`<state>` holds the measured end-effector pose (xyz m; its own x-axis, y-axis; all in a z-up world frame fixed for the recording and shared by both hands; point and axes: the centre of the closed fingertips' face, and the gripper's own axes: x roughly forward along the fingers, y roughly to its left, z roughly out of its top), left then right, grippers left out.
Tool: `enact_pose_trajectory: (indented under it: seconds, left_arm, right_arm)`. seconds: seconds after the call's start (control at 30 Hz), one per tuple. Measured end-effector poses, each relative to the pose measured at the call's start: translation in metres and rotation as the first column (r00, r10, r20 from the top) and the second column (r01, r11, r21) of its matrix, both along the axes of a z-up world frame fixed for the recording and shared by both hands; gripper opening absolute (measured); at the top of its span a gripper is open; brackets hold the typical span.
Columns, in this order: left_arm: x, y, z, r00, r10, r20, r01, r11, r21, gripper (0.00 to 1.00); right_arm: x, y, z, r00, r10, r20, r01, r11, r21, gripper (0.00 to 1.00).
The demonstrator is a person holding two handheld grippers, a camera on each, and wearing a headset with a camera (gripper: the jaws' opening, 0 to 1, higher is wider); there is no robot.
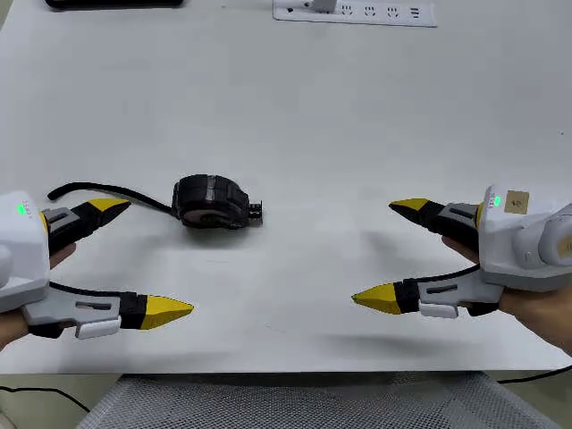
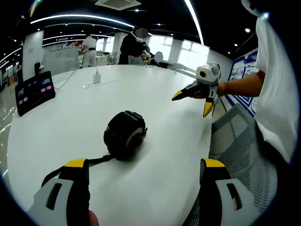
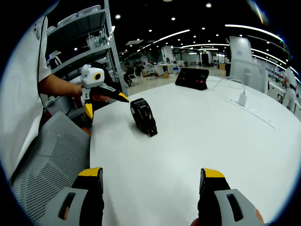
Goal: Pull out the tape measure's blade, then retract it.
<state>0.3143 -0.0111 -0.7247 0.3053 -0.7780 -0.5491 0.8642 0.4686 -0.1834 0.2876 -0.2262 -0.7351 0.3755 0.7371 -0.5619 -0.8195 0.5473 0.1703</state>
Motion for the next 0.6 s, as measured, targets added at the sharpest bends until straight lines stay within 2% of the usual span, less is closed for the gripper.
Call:
enact_pose_trajectory:
  seconds: [0.37, 0.6]
  left_arm:
    - [0.0007, 0.0017, 0.0033, 1.0, -0.01, -0.01, 0.01, 1.0, -0.007, 0.84]
    - [0.0059, 0.0031, 0.004, 1.0, -0.011, -0.012, 0.011, 1.0, -0.004, 0.83]
  right_arm:
    - [0.0036, 0.0011, 0.0002, 1.0, -0.003, 0.005, 0.003, 1.0, 0.006, 0.8]
    - [0.0068, 0.0016, -0.0004, 1.0, 0.001, 0.003, -0.001, 1.0, 0.001, 0.8]
